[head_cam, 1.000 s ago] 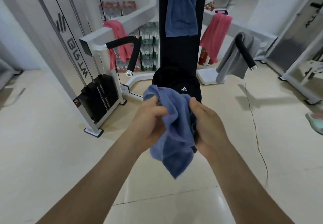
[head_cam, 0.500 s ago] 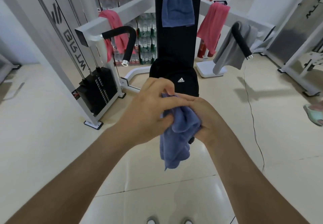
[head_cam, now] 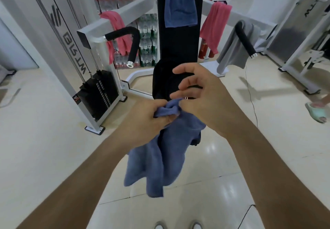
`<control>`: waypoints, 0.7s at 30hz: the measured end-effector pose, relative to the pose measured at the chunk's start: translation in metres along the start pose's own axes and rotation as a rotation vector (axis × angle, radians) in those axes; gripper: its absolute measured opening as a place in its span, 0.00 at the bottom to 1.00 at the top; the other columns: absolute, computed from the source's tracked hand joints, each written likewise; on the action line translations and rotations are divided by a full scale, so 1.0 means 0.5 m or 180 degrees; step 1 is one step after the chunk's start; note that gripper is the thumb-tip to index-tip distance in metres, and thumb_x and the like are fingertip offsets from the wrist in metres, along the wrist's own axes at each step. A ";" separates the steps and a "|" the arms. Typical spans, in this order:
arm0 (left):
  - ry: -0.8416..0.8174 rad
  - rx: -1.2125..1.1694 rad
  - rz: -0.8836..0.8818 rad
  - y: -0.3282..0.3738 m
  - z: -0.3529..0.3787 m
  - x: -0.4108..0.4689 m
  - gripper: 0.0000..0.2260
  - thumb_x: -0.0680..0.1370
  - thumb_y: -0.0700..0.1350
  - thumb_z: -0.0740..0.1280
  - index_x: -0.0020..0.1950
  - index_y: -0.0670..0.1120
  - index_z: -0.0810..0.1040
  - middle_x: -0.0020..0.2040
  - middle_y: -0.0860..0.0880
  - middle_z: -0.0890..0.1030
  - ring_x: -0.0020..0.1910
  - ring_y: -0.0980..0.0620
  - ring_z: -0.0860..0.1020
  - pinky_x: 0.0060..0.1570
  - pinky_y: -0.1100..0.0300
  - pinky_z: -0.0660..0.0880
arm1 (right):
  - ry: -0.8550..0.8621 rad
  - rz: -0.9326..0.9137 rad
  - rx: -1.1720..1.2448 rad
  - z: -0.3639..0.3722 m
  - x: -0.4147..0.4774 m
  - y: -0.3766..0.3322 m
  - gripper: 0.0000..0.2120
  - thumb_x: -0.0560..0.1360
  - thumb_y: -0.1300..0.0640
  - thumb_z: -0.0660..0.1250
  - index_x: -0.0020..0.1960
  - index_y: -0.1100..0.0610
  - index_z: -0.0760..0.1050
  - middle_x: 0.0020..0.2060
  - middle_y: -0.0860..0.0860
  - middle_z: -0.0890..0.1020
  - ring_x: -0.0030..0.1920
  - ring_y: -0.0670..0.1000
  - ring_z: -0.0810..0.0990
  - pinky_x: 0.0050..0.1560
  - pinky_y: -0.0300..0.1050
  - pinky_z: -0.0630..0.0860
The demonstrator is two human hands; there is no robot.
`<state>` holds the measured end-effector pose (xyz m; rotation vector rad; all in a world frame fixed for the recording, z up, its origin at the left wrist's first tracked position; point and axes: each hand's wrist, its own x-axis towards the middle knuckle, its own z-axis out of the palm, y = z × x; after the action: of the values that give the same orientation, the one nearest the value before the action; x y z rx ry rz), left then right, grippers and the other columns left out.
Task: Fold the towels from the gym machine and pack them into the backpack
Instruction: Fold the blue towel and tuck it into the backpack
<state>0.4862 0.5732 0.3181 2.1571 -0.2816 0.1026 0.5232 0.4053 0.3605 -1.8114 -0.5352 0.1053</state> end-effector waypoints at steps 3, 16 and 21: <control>0.0199 -0.0566 -0.0281 -0.008 -0.025 -0.010 0.18 0.75 0.57 0.65 0.36 0.43 0.75 0.32 0.41 0.76 0.32 0.54 0.74 0.35 0.56 0.74 | -0.0162 0.0090 -0.0485 -0.008 -0.012 0.025 0.15 0.71 0.70 0.67 0.51 0.52 0.78 0.40 0.49 0.82 0.42 0.46 0.82 0.46 0.38 0.80; 0.0049 -0.0885 -0.0125 0.020 -0.083 -0.032 0.05 0.76 0.45 0.69 0.44 0.53 0.84 0.41 0.52 0.84 0.45 0.54 0.82 0.48 0.57 0.79 | -0.0049 0.0768 0.0625 0.080 -0.008 0.024 0.18 0.77 0.49 0.67 0.47 0.66 0.80 0.38 0.67 0.78 0.39 0.57 0.75 0.43 0.52 0.73; 0.0632 -0.1033 -0.0003 0.047 -0.096 -0.011 0.06 0.70 0.37 0.75 0.40 0.47 0.85 0.39 0.51 0.85 0.40 0.55 0.84 0.44 0.62 0.80 | -0.0068 0.0428 0.0645 0.068 -0.006 -0.001 0.10 0.78 0.61 0.64 0.52 0.63 0.82 0.36 0.48 0.85 0.42 0.44 0.83 0.47 0.38 0.80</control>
<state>0.4770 0.6009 0.3634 1.8095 -0.1692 0.2516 0.5089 0.4346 0.3498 -1.6482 -0.4023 0.2619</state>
